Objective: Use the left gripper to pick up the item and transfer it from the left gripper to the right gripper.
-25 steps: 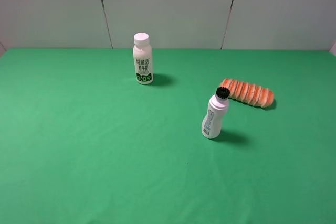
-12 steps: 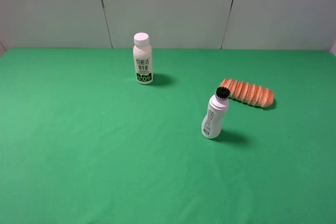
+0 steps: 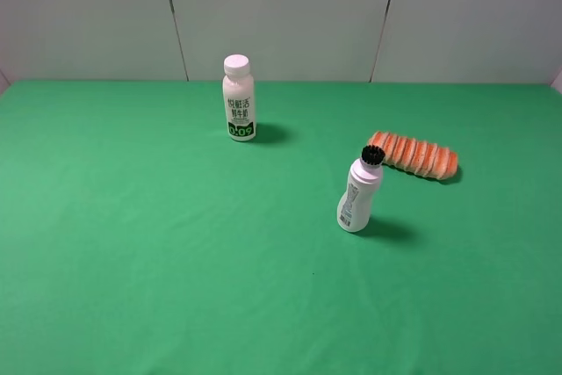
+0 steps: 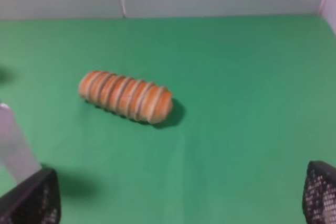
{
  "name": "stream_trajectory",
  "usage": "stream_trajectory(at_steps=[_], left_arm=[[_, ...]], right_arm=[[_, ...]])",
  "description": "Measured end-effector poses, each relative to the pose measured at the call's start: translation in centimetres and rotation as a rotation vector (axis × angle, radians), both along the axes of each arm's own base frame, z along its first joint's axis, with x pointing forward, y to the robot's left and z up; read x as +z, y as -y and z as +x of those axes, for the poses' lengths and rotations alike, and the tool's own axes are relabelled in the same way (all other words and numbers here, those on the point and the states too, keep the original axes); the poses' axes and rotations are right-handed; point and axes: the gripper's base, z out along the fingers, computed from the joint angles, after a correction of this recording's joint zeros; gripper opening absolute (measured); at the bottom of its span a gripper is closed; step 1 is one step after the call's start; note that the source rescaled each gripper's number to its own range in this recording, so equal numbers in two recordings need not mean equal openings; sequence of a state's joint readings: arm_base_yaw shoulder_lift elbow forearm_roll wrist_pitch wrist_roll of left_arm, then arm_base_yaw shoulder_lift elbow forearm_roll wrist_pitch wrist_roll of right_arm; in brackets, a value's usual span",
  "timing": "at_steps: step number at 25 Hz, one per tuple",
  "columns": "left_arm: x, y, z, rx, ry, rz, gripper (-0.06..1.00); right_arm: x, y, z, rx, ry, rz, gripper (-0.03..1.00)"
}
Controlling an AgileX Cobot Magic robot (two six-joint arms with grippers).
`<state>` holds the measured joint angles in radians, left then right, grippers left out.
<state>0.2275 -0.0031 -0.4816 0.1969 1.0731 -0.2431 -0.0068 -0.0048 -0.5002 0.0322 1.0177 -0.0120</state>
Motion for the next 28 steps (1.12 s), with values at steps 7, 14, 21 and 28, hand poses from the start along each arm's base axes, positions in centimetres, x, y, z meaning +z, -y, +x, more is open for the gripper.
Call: stream_trajectory(at_steps=[7, 14, 21, 28], left_arm=[[0.00, 0.00, 0.00, 0.000, 0.000, 0.000, 0.97], [0.00, 0.00, 0.00, 0.000, 0.000, 0.000, 0.97], [0.00, 0.00, 0.00, 0.000, 0.000, 0.000, 0.97], [0.00, 0.00, 0.00, 0.000, 0.000, 0.000, 0.97]], right_arm=[[0.00, 0.01, -0.02, 0.070, 0.000, 0.001, 1.00], [0.00, 0.01, -0.02, 0.072, 0.000, 0.002, 1.00], [0.00, 0.01, -0.02, 0.072, 0.000, 0.002, 1.00], [0.00, 0.01, -0.02, 0.072, 0.000, 0.002, 1.00]])
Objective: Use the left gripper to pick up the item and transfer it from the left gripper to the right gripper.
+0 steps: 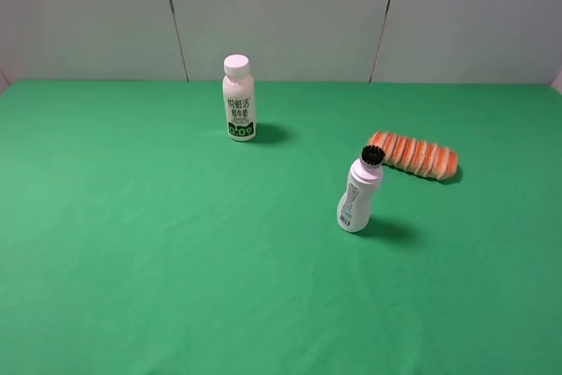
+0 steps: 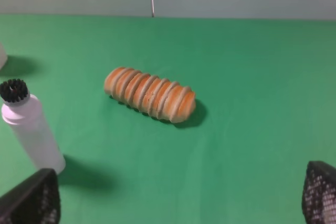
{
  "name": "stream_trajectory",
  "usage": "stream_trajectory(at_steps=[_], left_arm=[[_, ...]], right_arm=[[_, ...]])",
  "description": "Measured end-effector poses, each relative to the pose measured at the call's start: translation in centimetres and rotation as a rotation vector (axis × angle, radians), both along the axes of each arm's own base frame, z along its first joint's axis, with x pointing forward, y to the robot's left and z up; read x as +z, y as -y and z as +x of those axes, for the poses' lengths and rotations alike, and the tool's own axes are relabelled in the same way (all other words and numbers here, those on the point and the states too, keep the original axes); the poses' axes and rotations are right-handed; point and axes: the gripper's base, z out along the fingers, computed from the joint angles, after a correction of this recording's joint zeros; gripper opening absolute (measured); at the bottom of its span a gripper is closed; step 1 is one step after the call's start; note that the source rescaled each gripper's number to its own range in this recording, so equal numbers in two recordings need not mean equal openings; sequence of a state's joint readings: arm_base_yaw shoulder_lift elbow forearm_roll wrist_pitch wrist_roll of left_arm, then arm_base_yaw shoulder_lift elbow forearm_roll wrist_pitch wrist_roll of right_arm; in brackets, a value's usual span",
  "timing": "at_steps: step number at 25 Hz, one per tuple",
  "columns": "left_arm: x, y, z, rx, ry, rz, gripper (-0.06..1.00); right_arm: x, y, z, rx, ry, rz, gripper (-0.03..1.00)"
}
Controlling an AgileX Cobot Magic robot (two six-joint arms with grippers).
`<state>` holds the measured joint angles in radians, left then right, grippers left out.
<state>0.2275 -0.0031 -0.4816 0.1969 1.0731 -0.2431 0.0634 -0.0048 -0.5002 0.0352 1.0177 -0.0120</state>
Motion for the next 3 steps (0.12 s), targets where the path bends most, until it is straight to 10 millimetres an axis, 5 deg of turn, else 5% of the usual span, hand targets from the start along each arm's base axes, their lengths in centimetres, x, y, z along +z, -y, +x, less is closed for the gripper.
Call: stream_trajectory(at_steps=[3], left_arm=[[0.00, 0.00, 0.00, 0.000, 0.000, 0.000, 0.97]], right_arm=[[0.00, 0.00, 0.00, 0.000, 0.000, 0.000, 1.00]])
